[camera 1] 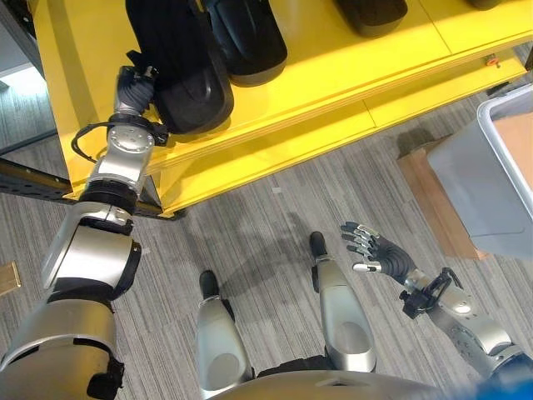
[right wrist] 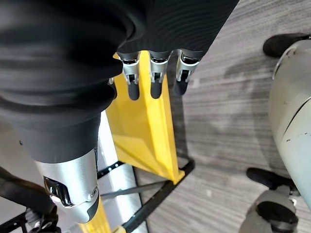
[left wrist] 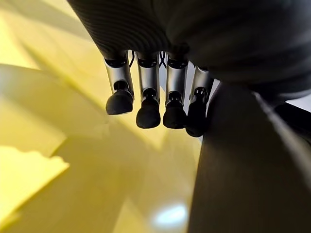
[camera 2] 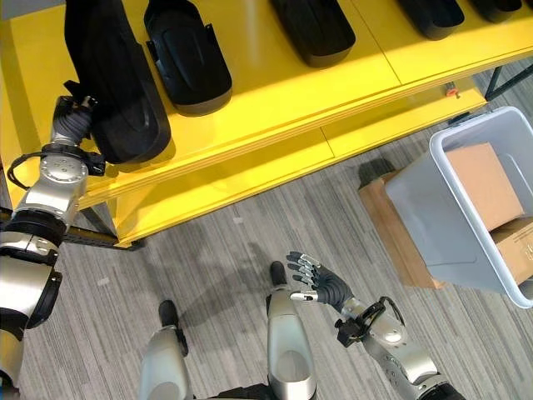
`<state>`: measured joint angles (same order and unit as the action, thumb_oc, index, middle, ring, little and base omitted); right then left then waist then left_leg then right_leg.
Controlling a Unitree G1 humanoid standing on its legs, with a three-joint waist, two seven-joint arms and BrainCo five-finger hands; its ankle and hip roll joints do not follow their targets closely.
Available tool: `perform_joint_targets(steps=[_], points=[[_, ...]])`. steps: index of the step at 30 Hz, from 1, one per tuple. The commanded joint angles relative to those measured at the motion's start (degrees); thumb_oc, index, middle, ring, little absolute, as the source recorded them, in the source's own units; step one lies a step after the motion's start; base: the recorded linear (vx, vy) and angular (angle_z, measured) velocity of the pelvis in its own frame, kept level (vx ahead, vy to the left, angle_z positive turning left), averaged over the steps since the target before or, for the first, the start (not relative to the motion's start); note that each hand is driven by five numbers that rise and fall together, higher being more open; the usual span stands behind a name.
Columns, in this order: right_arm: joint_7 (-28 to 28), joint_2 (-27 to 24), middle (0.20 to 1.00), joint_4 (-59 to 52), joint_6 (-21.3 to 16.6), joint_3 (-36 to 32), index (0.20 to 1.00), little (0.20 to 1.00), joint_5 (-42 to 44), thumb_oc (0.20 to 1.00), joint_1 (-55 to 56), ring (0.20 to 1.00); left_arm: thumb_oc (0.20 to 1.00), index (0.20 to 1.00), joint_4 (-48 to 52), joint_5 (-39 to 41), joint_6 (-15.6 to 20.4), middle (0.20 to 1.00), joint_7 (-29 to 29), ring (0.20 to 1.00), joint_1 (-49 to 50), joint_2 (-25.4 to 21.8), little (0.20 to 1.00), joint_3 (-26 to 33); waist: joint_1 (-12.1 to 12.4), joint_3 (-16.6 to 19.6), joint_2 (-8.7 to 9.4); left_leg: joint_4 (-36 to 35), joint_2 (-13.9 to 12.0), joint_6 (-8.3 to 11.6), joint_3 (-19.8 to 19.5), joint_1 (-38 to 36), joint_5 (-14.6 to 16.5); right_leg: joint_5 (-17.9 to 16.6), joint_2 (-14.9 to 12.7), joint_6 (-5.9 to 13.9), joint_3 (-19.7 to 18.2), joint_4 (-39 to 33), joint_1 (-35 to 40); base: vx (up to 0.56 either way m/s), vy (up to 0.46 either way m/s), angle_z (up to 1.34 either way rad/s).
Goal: Move parts from the plastic box to the shelf.
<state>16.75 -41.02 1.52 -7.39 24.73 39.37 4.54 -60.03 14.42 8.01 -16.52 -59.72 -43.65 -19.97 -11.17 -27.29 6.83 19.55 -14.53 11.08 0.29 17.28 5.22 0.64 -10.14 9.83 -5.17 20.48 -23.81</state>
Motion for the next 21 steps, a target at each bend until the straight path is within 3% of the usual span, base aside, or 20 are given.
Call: perform_joint_targets(steps=[1,13,21], points=[[1.28,0.37,1.0,-1.25,-3.09,-2.53,1.0,1.0,2.69,1.0,3.33,1.0,0.2,0.2,-0.4,-0.32,2.38,0.2,-0.72,0.2,-3.73,-5.22,0.2,-0.97,1.76,4.73,2.94,6.48,1.22,-3.36,-0.72,4.43,3.59,-1.33,-3.19,-0.48,0.3,-2.17,-1.35,-0.02,0.016,0.04],[3.47,-1.07,1.0,-1.28,-2.32,-3.65,1.0,1.0,3.63,1.0,4.51,1.0,0.2,0.2,-5.09,-8.62,0.74,0.2,1.86,0.2,-8.14,-11.54,0.2,-7.97,2.41,4.7,3.95,9.68,1.44,-3.55,-2.04,8.16,4.38,-1.87,-3.48,-0.06,0.49,-2.32,-2.25,-0.01,0.019,0.06],[4.43,-2.17,1.0,-2.17,-1.89,-5.42,1.0,1.0,4.45,1.0,6.54,1.0,0.2,0.2,-6.61,-10.15,0.33,0.2,2.55,0.2,-12.88,-12.95,0.2,-12.03,2.25,4.93,4.68,11.41,1.62,-3.65,-2.92,10.62,4.66,-2.05,-3.33,0.03,0.56,-2.27,-3.13,0.0,0.001,0.0]])
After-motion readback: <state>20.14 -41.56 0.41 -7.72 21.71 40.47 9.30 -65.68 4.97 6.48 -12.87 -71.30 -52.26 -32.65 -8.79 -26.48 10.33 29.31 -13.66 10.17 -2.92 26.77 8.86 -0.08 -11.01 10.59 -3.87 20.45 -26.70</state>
